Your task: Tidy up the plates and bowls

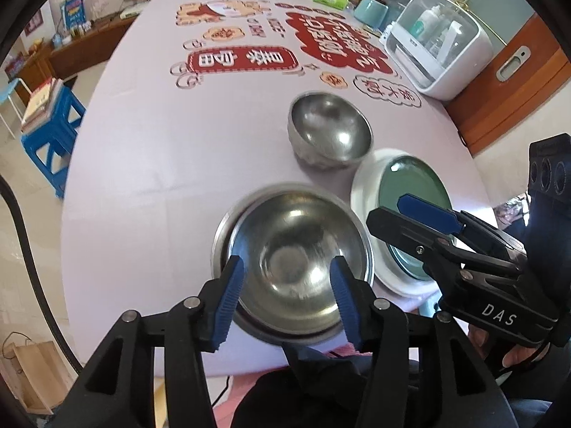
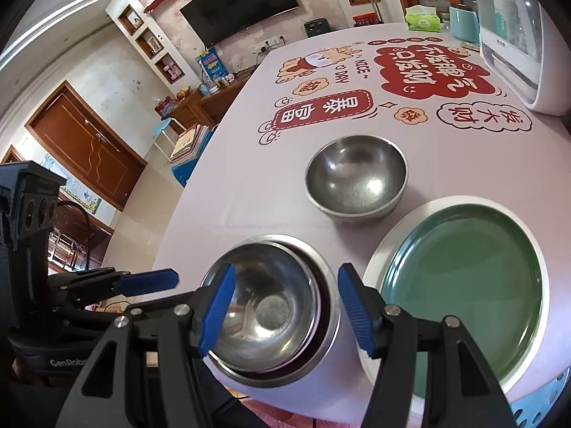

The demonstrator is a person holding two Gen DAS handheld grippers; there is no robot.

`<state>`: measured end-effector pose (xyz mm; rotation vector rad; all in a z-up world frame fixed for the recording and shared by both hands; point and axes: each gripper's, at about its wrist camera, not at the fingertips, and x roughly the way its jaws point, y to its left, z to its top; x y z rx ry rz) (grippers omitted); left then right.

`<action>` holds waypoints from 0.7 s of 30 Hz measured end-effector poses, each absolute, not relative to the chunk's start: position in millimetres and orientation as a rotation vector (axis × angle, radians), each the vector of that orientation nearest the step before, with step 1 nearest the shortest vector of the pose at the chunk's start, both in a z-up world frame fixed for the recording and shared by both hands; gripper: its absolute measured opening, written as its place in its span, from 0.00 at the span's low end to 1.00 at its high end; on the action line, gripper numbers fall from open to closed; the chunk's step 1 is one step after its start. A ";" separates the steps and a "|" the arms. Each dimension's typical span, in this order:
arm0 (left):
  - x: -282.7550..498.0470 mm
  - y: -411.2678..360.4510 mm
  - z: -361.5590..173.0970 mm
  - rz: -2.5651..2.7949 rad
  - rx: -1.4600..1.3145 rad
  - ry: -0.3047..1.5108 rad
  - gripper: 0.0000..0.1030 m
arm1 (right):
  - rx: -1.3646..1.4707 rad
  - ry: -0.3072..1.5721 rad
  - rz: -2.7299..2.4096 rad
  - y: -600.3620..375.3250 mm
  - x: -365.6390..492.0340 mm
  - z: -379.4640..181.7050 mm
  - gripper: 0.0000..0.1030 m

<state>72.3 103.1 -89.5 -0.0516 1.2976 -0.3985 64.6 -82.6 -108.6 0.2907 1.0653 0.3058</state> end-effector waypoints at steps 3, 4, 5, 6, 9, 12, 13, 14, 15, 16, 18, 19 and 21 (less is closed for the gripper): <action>80.7 102.1 -86.5 -0.378 -0.047 1.275 0.53 | 0.287 1.065 0.301 -85.5 72.8 -108.6 0.58; 83.4 101.9 -85.8 -0.374 -0.047 1.269 0.53 | 0.285 1.063 0.296 -87.1 76.4 -108.4 0.58; 86.1 101.8 -84.9 -0.368 -0.048 1.260 0.53 | 0.282 1.061 0.292 -88.4 79.3 -108.2 0.58; 89.0 101.0 -84.5 -0.363 -0.048 1.250 0.54 | 0.279 1.058 0.288 -89.8 81.8 -107.8 0.58; 100.6 98.4 -81.1 -0.341 -0.050 1.199 0.58 | 0.264 1.049 0.272 -94.9 89.7 -107.8 0.58; 112.1 94.0 -78.3 -0.326 -0.047 1.152 0.60 | 0.245 1.032 0.248 -99.8 98.5 -107.5 0.58; 115.8 92.5 -78.3 -0.327 -0.047 1.141 0.60 | 0.239 1.025 0.242 -101.3 101.2 -107.6 0.58; 120.0 90.7 -78.6 -0.328 -0.048 1.132 0.60 | 0.231 1.017 0.234 -102.7 103.9 -107.4 0.58; 123.5 89.1 -78.9 -0.331 -0.048 1.127 0.61 | 0.221 1.009 0.225 -104.1 106.8 -107.3 0.58; 128.3 86.4 -79.8 -0.336 -0.048 1.118 0.61 | 0.214 1.002 0.218 -104.5 109.8 -107.3 0.58; 135.3 82.3 -82.2 -0.346 -0.047 1.107 0.61 | 0.200 0.987 0.203 -107.0 115.0 -107.9 0.58; 139.8 79.7 -84.0 -0.350 -0.045 1.102 0.61 | 0.192 0.980 0.195 -108.4 118.4 -108.7 0.58; 148.7 75.6 -88.1 -0.358 -0.046 1.094 0.61 | 0.170 0.967 0.176 -111.5 125.1 -111.0 0.58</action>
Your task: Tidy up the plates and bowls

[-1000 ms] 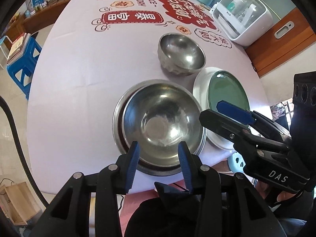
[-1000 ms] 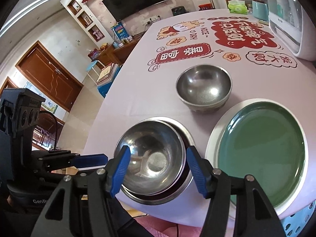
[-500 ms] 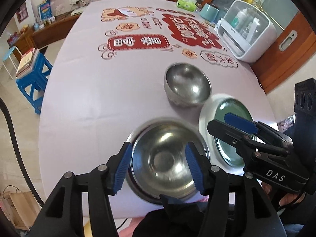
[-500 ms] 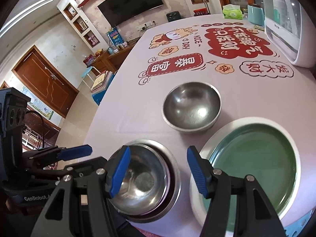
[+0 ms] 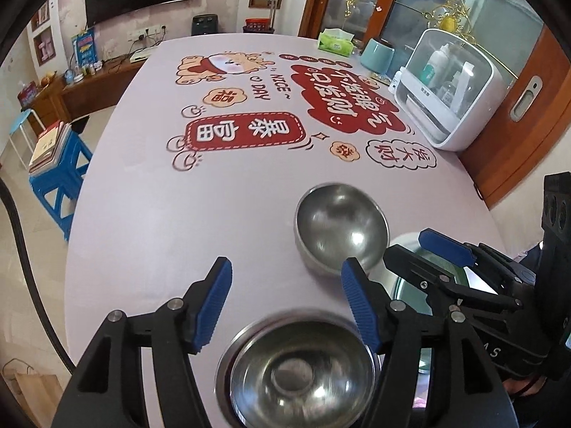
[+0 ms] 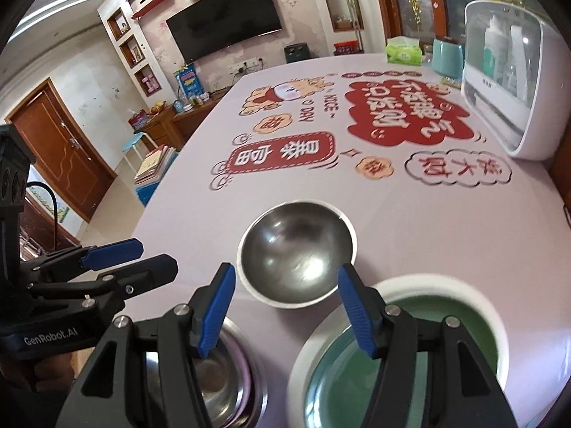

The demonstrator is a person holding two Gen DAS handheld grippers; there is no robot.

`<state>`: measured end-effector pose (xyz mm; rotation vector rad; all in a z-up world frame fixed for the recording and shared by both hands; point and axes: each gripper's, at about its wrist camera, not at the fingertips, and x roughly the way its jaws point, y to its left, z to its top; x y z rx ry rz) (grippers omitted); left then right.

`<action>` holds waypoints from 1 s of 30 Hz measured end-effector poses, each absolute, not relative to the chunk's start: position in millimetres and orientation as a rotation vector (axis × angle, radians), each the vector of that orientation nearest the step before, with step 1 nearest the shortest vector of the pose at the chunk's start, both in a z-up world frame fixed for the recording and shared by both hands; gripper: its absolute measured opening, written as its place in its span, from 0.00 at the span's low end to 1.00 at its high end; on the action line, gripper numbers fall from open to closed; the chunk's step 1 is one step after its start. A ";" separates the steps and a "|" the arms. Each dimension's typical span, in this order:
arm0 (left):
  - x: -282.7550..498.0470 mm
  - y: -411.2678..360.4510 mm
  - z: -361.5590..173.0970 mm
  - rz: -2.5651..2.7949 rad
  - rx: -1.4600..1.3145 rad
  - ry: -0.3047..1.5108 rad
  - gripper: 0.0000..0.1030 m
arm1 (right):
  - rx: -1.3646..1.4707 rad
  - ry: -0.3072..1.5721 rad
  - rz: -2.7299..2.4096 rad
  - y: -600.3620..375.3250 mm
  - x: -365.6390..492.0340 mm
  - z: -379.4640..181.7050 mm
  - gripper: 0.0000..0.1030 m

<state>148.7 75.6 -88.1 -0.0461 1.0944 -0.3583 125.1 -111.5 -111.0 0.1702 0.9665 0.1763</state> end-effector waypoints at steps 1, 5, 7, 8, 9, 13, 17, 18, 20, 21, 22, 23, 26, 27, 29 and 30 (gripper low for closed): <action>152.3 73.4 -89.5 -0.362 -0.050 1.088 0.61 | 0.161 0.960 0.170 -112.6 127.4 -112.1 0.58; 167.6 68.3 -96.7 -0.382 -0.069 1.078 0.61 | 0.127 0.948 0.145 -117.9 137.7 -119.2 0.58; 176.1 65.8 -102.2 -0.383 -0.078 1.081 0.61 | 0.117 0.949 0.136 -120.9 142.4 -123.7 0.58; 179.5 65.2 -105.0 -0.383 -0.084 1.085 0.61 | 0.113 0.950 0.131 -122.4 144.8 -126.1 0.58; 183.7 64.1 -108.6 -0.384 -0.088 1.093 0.61 | 0.109 0.951 0.125 -123.8 146.7 -128.3 0.58; 199.5 59.5 -125.4 -0.388 -0.097 1.135 0.61 | 0.113 0.972 0.103 -129.5 154.1 -139.5 0.58; 209.5 53.4 -139.6 -0.411 -0.096 1.184 0.61 | 0.122 1.002 0.091 -132.7 161.3 -150.4 0.58; 211.6 51.2 -143.1 -0.418 -0.094 1.195 0.61 | 0.125 1.007 0.089 -133.3 162.7 -152.5 0.58; 214.5 46.4 -150.0 -0.431 -0.089 1.217 0.61 | 0.129 1.015 0.089 -133.6 165.5 -156.2 0.58; 216.0 44.3 -153.5 -0.435 -0.085 1.229 0.61 | 0.132 1.019 0.091 -134.0 166.8 -157.6 0.57; 217.8 41.9 -157.2 -0.441 -0.084 1.245 0.61 | 0.134 1.024 0.094 -134.2 167.9 -159.0 0.55; 219.9 39.8 -161.8 -0.444 -0.083 1.263 0.61 | 0.135 1.030 0.096 -134.2 169.1 -160.6 0.52; 223.6 36.1 -171.2 -0.446 -0.081 1.299 0.59 | 0.141 1.046 0.105 -134.2 171.4 -164.5 0.47; 224.3 35.3 -173.5 -0.447 -0.082 1.306 0.58 | 0.141 1.050 0.106 -134.0 172.0 -165.5 0.44; 226.2 33.9 -178.2 -0.447 -0.082 1.321 0.57 | 0.144 1.059 0.109 -134.3 173.6 -167.7 0.39; 226.6 33.5 -179.7 -0.447 -0.082 1.326 0.54 | 0.145 1.064 0.111 -134.2 174.6 -168.8 0.37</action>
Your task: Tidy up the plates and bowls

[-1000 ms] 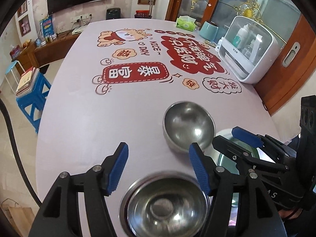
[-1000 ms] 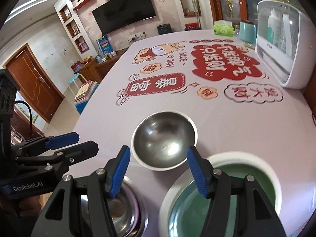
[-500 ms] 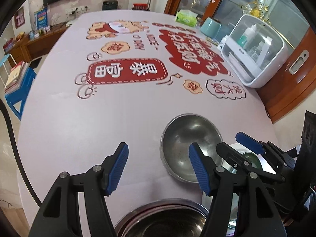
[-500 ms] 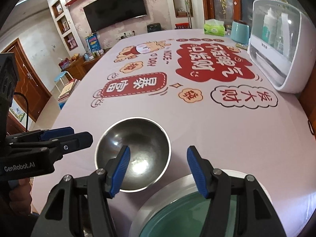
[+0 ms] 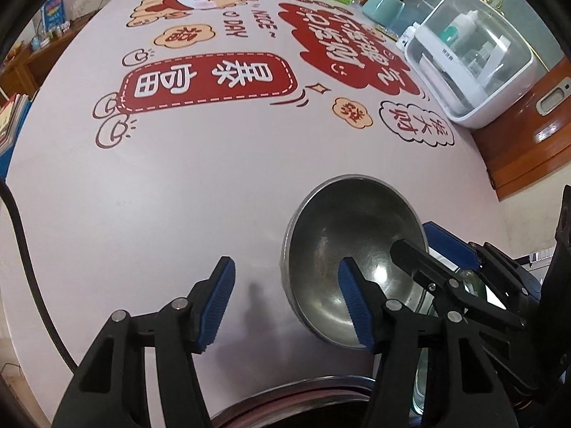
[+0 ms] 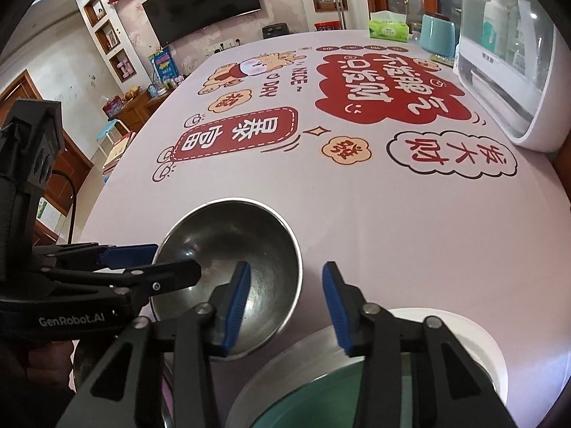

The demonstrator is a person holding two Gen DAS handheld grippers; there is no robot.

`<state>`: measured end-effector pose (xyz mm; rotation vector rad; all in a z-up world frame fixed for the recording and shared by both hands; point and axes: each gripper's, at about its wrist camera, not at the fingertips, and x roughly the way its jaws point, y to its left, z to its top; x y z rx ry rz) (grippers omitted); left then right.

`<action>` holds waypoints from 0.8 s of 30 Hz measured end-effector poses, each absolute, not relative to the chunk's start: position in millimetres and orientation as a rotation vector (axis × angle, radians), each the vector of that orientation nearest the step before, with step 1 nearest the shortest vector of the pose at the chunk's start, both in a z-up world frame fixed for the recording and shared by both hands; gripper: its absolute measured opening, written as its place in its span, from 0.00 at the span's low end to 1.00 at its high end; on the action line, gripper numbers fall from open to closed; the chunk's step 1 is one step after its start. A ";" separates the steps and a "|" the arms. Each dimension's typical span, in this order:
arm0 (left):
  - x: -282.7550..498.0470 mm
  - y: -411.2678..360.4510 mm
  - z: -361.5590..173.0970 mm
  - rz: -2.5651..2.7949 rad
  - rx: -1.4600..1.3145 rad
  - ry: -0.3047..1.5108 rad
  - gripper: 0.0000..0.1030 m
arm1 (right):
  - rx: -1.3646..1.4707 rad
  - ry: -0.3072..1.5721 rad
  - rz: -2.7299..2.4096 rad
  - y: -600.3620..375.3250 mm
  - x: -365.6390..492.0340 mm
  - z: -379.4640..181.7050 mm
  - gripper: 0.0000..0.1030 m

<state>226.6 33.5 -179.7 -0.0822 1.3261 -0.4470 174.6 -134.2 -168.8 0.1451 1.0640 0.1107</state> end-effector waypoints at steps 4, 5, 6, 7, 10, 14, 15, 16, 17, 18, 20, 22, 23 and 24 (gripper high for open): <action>229.3 32.0 -186.3 -0.439 -0.079 1.354 0.45 | 0.147 1.082 0.116 -133.7 177.4 -172.8 0.31; 229.9 31.3 -187.6 -0.436 -0.076 1.359 0.41 | 0.148 1.086 0.120 -133.5 178.1 -173.8 0.29; 230.3 30.8 -189.1 -0.435 -0.074 1.365 0.37 | 0.148 1.090 0.122 -133.4 178.5 -174.6 0.28; 230.8 30.4 -190.5 -0.438 -0.078 1.371 0.35 | 0.150 1.093 0.125 -133.2 179.0 -175.5 0.28; 231.7 28.8 -192.7 -0.448 -0.084 1.379 0.24 | 0.152 1.099 0.129 -133.0 180.0 -176.7 0.26; 232.4 25.0 -194.4 -0.472 -0.087 1.383 0.14 | 0.154 1.106 0.131 -133.2 181.0 -178.3 0.21; 232.3 24.1 -194.3 -0.472 -0.080 1.381 0.14 | 0.156 1.108 0.131 -133.5 181.1 -178.8 0.20; 232.4 23.1 -194.3 -0.472 -0.075 1.380 0.14 | 0.158 1.109 0.129 -133.8 181.3 -179.0 0.20; 232.6 23.2 -194.2 -0.474 -0.075 1.379 0.13 | 0.160 1.110 0.128 -133.9 181.4 -179.1 0.19; 233.0 23.4 -194.6 -0.475 -0.079 1.380 0.13 | 0.162 1.110 0.128 -134.3 181.4 -179.1 0.19; 232.6 22.6 -194.3 -0.475 -0.083 1.382 0.13 | 0.167 1.111 0.127 -135.2 180.9 -178.9 0.17; 232.6 22.8 -194.5 -0.473 -0.081 1.381 0.13 | 0.170 1.111 0.124 -136.3 181.0 -179.2 0.15; 232.6 22.9 -194.6 -0.473 -0.081 1.381 0.13 | 0.173 1.111 0.123 -137.0 181.1 -179.3 0.15; 232.7 22.6 -194.7 -0.474 -0.080 1.381 0.13 | 0.174 1.111 0.123 -137.4 181.1 -179.2 0.14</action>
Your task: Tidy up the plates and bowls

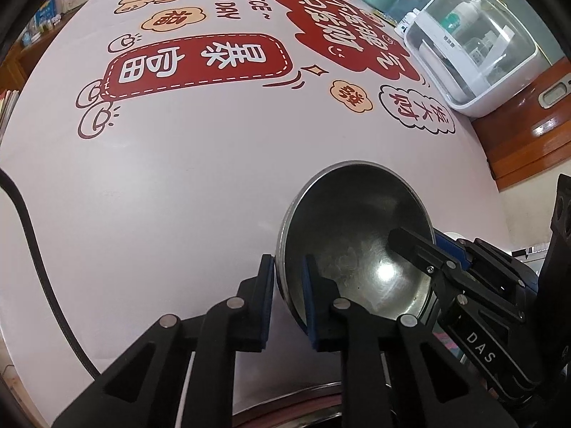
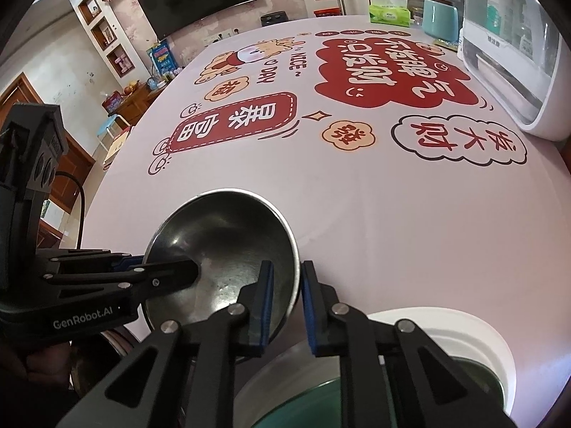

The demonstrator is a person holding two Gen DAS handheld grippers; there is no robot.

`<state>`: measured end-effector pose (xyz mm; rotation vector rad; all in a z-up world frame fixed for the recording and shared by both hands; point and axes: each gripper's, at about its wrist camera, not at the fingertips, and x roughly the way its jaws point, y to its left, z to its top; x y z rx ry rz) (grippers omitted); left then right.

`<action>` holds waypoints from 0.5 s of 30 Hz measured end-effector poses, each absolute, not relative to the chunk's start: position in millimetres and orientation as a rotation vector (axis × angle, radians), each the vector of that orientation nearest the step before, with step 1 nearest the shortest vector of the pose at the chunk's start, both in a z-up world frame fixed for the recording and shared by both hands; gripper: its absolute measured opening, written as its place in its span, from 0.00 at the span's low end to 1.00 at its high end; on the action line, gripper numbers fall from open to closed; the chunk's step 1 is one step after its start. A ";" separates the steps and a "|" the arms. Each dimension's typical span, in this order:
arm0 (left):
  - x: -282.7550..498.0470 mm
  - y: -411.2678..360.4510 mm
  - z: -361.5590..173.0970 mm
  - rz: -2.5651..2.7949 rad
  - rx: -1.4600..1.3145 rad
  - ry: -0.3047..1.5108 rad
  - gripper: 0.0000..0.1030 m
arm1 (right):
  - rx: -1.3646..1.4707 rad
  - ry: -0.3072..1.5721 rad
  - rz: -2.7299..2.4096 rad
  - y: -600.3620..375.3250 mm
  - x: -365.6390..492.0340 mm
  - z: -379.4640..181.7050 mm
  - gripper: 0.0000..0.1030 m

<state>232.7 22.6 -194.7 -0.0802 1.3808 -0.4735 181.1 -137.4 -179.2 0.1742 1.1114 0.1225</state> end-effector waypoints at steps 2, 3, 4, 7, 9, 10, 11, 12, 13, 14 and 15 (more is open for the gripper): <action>232.4 22.9 -194.6 -0.473 -0.083 1.381 0.13 | 0.174 1.111 0.121 -138.0 181.2 -179.2 0.13; 232.5 23.0 -194.7 -0.473 -0.084 1.380 0.13 | 0.174 1.110 0.122 -138.3 181.2 -179.2 0.12; 232.3 23.0 -194.2 -0.473 -0.084 1.378 0.13 | 0.175 1.108 0.123 -138.5 180.9 -178.8 0.12; 231.0 24.2 -191.0 -0.476 -0.085 1.367 0.13 | 0.176 1.101 0.126 -138.8 179.9 -176.4 0.12; 229.9 24.9 -188.1 -0.477 -0.089 1.356 0.13 | 0.176 1.091 0.129 -139.0 179.1 -174.1 0.12; 229.0 26.3 -186.0 -0.477 -0.091 1.350 0.13 | 0.176 1.087 0.131 -138.9 178.4 -172.8 0.12; 228.3 27.4 -184.2 -0.478 -0.094 1.345 0.13 | 0.176 1.079 0.132 -138.7 177.5 -170.8 0.12; 227.7 28.0 -182.2 -0.478 -0.097 1.338 0.13 | 0.177 1.072 0.134 -138.7 176.6 -169.0 0.12; 226.4 29.5 -179.4 -0.477 -0.098 1.332 0.13 | 0.176 1.063 0.139 -138.1 175.4 -166.8 0.12; 225.7 30.5 -177.6 -0.476 -0.099 1.328 0.13 | 0.175 1.056 0.141 -137.7 174.5 -165.0 0.12; 224.6 31.7 -175.6 -0.475 -0.100 1.323 0.13 | 0.173 1.048 0.143 -137.1 173.5 -162.9 0.12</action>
